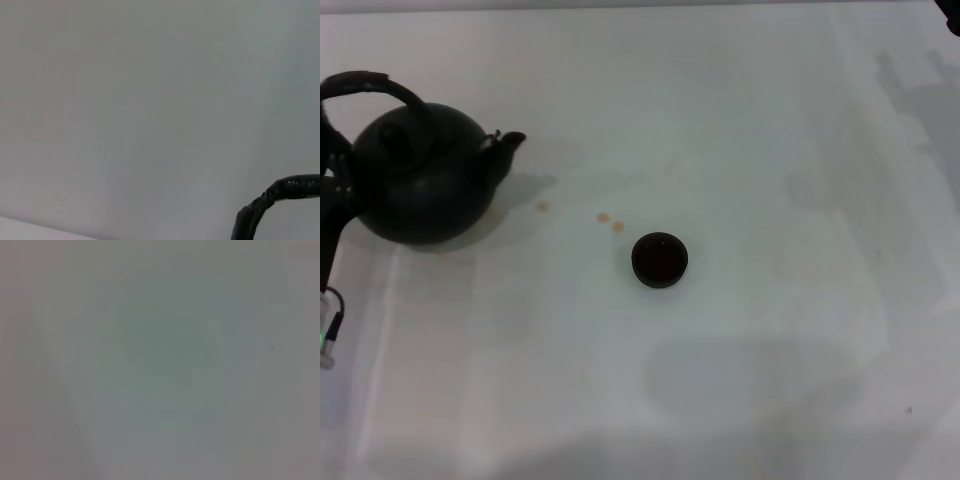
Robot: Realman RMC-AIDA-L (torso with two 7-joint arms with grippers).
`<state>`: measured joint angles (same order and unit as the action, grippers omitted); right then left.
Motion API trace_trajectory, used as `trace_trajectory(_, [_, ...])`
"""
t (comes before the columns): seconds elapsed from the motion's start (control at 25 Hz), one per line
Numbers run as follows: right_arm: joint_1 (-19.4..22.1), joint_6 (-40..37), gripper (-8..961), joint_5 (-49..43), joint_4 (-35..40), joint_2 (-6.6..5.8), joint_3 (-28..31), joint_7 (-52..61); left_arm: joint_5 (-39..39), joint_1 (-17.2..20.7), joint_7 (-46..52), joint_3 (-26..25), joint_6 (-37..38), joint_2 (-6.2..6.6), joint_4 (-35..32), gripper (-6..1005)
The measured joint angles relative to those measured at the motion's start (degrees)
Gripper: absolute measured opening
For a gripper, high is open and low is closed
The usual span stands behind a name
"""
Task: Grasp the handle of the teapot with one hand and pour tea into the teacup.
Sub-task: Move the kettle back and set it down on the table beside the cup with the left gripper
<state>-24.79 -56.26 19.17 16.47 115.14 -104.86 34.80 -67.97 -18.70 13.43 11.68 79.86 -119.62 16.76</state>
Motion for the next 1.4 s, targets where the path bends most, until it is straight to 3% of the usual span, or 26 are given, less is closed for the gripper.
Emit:
trace_trajectory(0.44, [0.2, 0.0, 858, 0.0, -0.4, -0.06, 0.6, 0.0, -2.2, -0.3, -6.5, 0.0, 0.0, -0.09, 2.9, 161])
trace_trajectory(1.12, [0.3, 0.0, 858, 0.0, -0.9, -0.09, 1.7, 0.0, -4.4, -0.2, -7.5, 0.2, -0.8, -0.08, 2.6, 184])
trace_trajectory(1.4, [0.7, -0.2, 858, 0.0, -1.0, -0.09, 1.7, 0.1, -5.8, -0.4, -15.2, -0.1, -0.6, -0.22, 3.5, 281])
